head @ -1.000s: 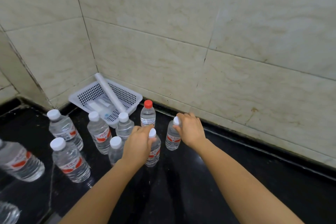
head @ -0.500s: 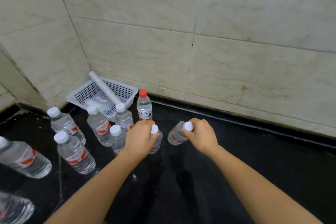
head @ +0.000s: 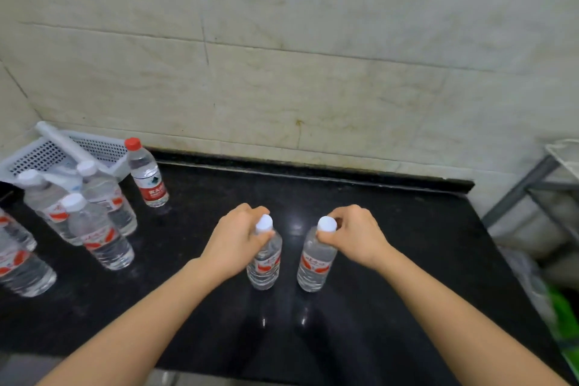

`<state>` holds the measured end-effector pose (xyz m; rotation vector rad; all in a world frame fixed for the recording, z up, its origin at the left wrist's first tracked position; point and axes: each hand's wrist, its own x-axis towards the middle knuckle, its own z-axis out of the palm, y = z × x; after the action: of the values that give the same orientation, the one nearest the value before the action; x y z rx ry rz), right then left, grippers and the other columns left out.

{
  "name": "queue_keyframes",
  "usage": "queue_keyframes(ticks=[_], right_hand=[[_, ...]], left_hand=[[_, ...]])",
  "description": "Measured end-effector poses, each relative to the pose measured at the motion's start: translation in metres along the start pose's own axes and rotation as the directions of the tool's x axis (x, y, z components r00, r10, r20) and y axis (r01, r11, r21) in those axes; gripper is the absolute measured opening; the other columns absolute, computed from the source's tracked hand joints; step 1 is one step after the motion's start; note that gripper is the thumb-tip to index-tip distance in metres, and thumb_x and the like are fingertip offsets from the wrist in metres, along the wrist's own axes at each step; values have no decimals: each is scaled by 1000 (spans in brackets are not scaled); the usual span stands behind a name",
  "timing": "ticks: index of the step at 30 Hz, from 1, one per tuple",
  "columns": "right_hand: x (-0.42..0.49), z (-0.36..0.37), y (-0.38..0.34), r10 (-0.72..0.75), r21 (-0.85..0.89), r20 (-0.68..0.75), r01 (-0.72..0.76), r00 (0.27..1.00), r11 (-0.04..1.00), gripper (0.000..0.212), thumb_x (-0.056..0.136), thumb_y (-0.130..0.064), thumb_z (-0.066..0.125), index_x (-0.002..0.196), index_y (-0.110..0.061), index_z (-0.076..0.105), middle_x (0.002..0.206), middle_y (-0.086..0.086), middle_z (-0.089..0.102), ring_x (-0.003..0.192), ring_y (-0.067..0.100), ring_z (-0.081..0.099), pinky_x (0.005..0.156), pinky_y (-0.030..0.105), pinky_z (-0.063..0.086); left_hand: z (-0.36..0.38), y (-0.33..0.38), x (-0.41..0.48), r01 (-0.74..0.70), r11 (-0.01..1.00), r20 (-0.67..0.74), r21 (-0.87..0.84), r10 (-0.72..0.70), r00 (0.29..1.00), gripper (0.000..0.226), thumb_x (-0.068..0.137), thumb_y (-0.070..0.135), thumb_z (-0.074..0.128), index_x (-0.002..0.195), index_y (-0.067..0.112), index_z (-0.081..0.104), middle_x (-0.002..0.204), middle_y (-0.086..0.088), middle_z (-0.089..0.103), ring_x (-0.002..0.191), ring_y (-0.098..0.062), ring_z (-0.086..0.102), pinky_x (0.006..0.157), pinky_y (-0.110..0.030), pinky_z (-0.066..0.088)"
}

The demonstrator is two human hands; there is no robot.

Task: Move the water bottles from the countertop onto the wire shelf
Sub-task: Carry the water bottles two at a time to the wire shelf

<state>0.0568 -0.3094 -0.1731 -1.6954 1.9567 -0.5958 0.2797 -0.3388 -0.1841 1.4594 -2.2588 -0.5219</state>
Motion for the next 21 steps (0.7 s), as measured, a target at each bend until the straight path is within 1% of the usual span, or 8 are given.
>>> queue_keyframes(ticks=[5, 7, 9, 12, 16, 18, 19, 21], right_hand=[[-48, -78, 66, -16, 30, -83, 19, 996, 999, 17, 67, -27, 70, 75, -12, 73, 67, 10, 67, 57, 13, 50, 51, 30, 42], [-68, -111, 91, -22, 62, -121, 29, 992, 998, 14, 68, -26, 71, 73, -13, 73, 62, 8, 66, 55, 9, 49, 51, 30, 42], [-87, -144, 116, -16, 97, -168, 33, 986, 995, 8, 67, -25, 72, 60, -22, 70, 48, -4, 56, 48, 3, 43, 47, 22, 36], [-112, -190, 148, 1, 127, -241, 30, 971, 991, 35, 68, -23, 73, 40, -34, 56, 36, -15, 44, 39, -1, 41, 39, 12, 28], [-138, -246, 189, 58, 179, -345, 5, 937, 984, 30, 66, -23, 74, 43, -21, 55, 36, -10, 39, 38, 2, 35, 39, 13, 27], [-147, -275, 207, 76, 182, -386, -4, 919, 983, 19, 65, -26, 75, 55, -12, 65, 41, -10, 38, 40, 2, 32, 40, 14, 25], [-151, -290, 215, 77, 184, -410, 0, 909, 983, 23, 65, -27, 76, 61, -6, 67, 43, -10, 39, 42, 2, 31, 41, 18, 27], [-157, -320, 232, 75, 192, -465, 17, 882, 981, 29, 64, -27, 78, 63, -1, 66, 47, -8, 38, 46, 4, 30, 45, 23, 25]], left_hand=[[50, 99, -2, -72, 993, -87, -96, 64, 994, 9, 80, 33, 64, 86, 28, 60, 72, 5, 47, 67, -7, 47, 56, -20, 31], [64, 143, 1, -97, 986, -111, -134, 82, 990, 9, 77, 34, 66, 84, 31, 61, 71, 5, 49, 67, -7, 50, 56, -22, 34], [78, 185, 3, -114, 975, -135, -189, 90, 987, 12, 76, 35, 67, 86, 32, 63, 73, 4, 54, 69, -11, 53, 59, -27, 41], [97, 245, 8, -144, 956, -147, -257, 108, 983, 25, 76, 33, 70, 100, 31, 67, 85, 2, 63, 79, -15, 59, 71, -35, 50], [115, 321, 18, -197, 922, -136, -333, 160, 978, 38, 78, 33, 70, 116, 26, 65, 91, 2, 64, 85, -13, 60, 77, -35, 51], [120, 356, 26, -270, 893, -132, -359, 238, 962, 25, 79, 31, 70, 103, 25, 69, 89, -1, 67, 86, -18, 62, 79, -39, 54], [122, 374, 31, -311, 874, -132, -373, 282, 950, 15, 79, 30, 70, 92, 25, 68, 87, -2, 68, 84, -21, 63, 77, -40, 54], [126, 408, 42, -353, 840, -139, -413, 325, 935, 10, 77, 29, 71, 86, 26, 68, 85, 2, 68, 82, -19, 64, 75, -37, 53]])
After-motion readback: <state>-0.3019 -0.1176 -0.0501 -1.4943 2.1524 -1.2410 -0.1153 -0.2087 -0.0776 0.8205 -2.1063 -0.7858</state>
